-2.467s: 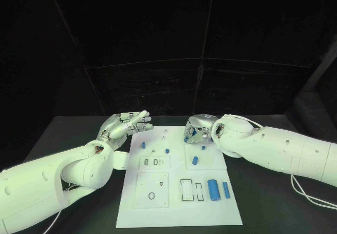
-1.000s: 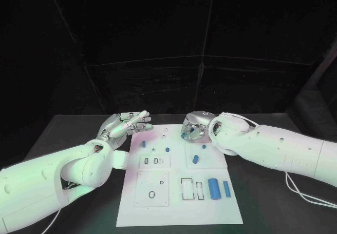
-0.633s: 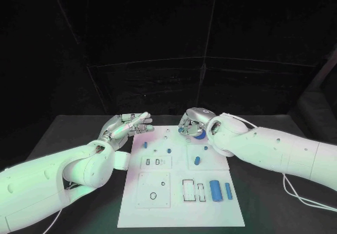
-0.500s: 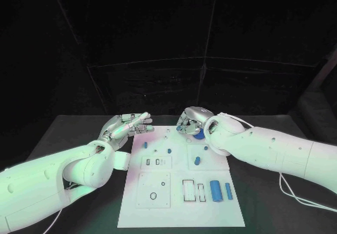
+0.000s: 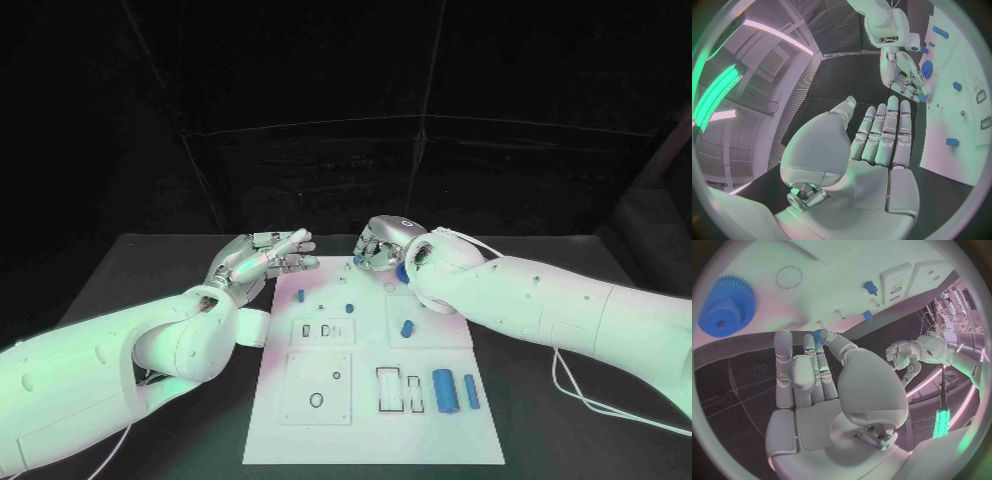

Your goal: Assemble the parts on the task board

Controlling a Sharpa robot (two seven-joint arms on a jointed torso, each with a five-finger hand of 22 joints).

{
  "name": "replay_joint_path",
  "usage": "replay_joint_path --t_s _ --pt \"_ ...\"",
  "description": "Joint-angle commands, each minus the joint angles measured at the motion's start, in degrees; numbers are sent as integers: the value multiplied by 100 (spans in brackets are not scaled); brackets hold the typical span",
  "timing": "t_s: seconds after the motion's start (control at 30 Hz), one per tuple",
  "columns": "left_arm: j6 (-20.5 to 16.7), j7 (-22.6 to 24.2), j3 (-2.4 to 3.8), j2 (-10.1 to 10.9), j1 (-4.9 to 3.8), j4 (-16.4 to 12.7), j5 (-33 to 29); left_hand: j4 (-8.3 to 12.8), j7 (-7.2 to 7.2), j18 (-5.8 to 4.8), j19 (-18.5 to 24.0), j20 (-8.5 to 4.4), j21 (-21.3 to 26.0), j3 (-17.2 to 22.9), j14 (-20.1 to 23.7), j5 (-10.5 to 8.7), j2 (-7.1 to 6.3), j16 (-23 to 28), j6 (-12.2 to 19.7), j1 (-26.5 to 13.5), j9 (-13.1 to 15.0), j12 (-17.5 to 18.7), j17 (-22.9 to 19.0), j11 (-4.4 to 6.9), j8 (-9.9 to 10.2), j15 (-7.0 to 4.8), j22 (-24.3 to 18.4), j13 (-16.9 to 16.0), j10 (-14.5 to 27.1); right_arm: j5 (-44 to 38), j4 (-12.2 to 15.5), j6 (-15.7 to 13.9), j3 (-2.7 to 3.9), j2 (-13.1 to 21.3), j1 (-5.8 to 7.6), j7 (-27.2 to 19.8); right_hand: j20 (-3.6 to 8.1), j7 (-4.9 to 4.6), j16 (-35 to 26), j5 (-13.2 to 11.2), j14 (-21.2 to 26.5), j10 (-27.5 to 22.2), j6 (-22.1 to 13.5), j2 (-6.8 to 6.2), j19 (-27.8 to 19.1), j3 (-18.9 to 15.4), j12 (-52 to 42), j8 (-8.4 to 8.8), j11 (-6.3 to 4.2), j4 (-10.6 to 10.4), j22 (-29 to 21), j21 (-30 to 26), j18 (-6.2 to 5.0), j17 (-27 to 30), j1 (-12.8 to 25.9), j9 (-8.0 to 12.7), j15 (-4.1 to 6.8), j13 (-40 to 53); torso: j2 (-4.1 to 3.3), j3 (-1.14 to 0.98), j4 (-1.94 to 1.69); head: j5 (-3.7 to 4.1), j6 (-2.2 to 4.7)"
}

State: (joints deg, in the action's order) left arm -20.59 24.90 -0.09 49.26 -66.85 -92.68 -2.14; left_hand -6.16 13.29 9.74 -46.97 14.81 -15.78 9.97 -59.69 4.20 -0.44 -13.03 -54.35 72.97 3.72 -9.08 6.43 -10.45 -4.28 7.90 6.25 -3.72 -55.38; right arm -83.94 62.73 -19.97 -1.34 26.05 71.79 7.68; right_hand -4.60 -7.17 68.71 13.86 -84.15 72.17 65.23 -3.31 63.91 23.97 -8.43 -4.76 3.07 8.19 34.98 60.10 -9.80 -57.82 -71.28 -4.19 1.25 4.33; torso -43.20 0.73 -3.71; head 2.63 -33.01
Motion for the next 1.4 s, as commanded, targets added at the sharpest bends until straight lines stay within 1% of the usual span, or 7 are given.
replay_joint_path --t_s 0.03,0.5,0.77,0.9,1.13,1.3,1.4 --pt "101 12 6 0 -13 -4 30 40 42 81 -30 -2 33 1 -16 -33 41 36 15 11 -6 34 6 -32 31 29 -9 6 28 38 -47 312 5 -55 19 16 7 -15 22 -40 -176 5 24 7 16 4 -7 -11 4 -39 5 40 -6 -5 41 -4 28 -2 0 -3 7 -18 -9" --pt "109 1 6 7 -24 -1 30 41 43 80 -31 -1 34 1 -16 -33 43 38 16 9 -6 36 6 -33 32 29 -11 6 29 40 -143 437 4 -213 41 15 4 -17 53 -63 -177 -3 18 0 18 10 -3 -3 7 -58 30 64 -3 -38 48 -2 25 -3 -19 -2 11 -51 -18" --pt "119 -4 6 -2 -26 5 30 41 43 80 -31 -1 34 1 -16 -33 43 38 16 9 -6 36 6 -33 32 29 -11 6 29 7 -328 411 4 -341 42 58 2 -21 65 -69 -176 -15 7 -9 16 13 3 7 11 -74 45 79 -2 -43 55 1 22 -5 -16 1 -11 -49 -29" --pt "121 -6 6 -3 -27 21 30 41 43 80 -31 -1 34 1 -16 -33 43 38 16 9 -6 36 6 -33 33 30 -11 6 29 -35 -425 420 5 -413 43 74 0 -23 67 -69 -174 -22 0 -17 14 15 6 12 14 -81 51 86 -1 -41 58 2 20 -6 -21 -2 3 -81 -33" --pt "131 -12 6 -6 -28 38 30 44 44 80 -32 0 37 1 -17 -32 47 42 16 7 -5 37 7 -34 34 31 -13 5 30 -82 -519 469 5 -489 43 96 -3 -30 75 -69 -169 -41 -18 -29 8 22 15 26 20 -96 61 100 0 -40 62 6 15 -9 -21 -1 7 -80 -46" --pt "136 -16 6 -8 -30 47 30 44 44 80 -32 0 37 1 -17 -32 47 42 16 7 -5 37 7 -34 34 31 -13 5 30 -100 -558 564 5 -523 44 98 -18 -53 77 -84 -150 -105 -68 -73 -14 36 47 59 43 -126 78 127 1 -19 69 15 -4 -20 -19 2 1 -72 -46" --pt "138 -19 6 -7 -31 53 30 44 44 80 -32 0 37 1 -17 -32 47 42 16 7 -5 37 7 -34 34 31 -13 5 30 -104 -571 624 5 -541 44 83 -33 -73 70 -112 -134 -164 -118 -110 -40 43 77 85 67 -149 74 136 0 9 77 23 -22 -31 -23 -1 7 -101 -45"
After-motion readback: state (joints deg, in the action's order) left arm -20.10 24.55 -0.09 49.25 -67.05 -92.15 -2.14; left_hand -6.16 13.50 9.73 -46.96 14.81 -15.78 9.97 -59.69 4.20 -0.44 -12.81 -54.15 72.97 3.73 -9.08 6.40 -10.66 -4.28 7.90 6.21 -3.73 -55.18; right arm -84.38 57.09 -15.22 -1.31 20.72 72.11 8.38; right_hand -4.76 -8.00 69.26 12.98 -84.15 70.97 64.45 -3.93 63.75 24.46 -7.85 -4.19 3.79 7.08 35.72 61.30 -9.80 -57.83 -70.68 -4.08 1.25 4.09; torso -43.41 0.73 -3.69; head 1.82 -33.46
